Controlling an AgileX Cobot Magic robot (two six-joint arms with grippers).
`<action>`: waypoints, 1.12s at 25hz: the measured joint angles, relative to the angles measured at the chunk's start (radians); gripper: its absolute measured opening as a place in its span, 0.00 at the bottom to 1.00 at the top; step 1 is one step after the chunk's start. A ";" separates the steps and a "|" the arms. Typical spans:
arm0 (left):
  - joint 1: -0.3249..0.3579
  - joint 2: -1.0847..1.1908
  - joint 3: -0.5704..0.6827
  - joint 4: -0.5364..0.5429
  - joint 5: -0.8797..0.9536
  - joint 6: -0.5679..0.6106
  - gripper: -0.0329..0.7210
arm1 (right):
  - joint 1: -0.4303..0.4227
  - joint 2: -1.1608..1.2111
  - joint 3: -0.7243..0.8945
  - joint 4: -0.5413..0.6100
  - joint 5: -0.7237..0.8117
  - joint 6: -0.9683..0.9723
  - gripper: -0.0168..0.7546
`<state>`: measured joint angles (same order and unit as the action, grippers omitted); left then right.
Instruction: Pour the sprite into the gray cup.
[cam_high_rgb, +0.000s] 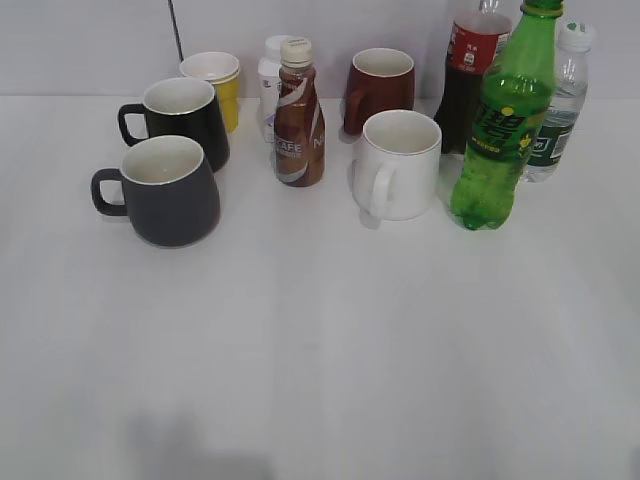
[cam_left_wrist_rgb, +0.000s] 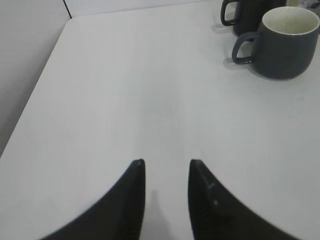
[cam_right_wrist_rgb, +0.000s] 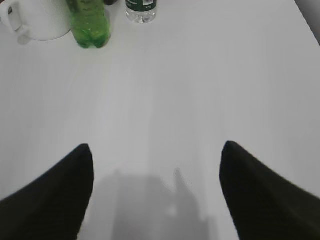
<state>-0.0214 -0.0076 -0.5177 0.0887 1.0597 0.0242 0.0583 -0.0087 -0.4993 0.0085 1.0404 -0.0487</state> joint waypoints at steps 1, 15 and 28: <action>0.000 0.000 0.000 0.000 0.000 0.000 0.36 | 0.000 0.000 0.000 0.000 0.000 0.000 0.78; 0.000 0.004 -0.004 -0.017 -0.004 0.000 0.36 | 0.000 0.000 0.000 0.000 0.000 0.000 0.78; 0.000 0.413 0.168 -0.186 -1.223 0.000 0.36 | 0.000 0.000 0.000 0.000 0.000 0.000 0.78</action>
<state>-0.0214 0.4059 -0.3494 -0.0973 -0.1629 0.0238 0.0583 -0.0087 -0.4993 0.0085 1.0404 -0.0487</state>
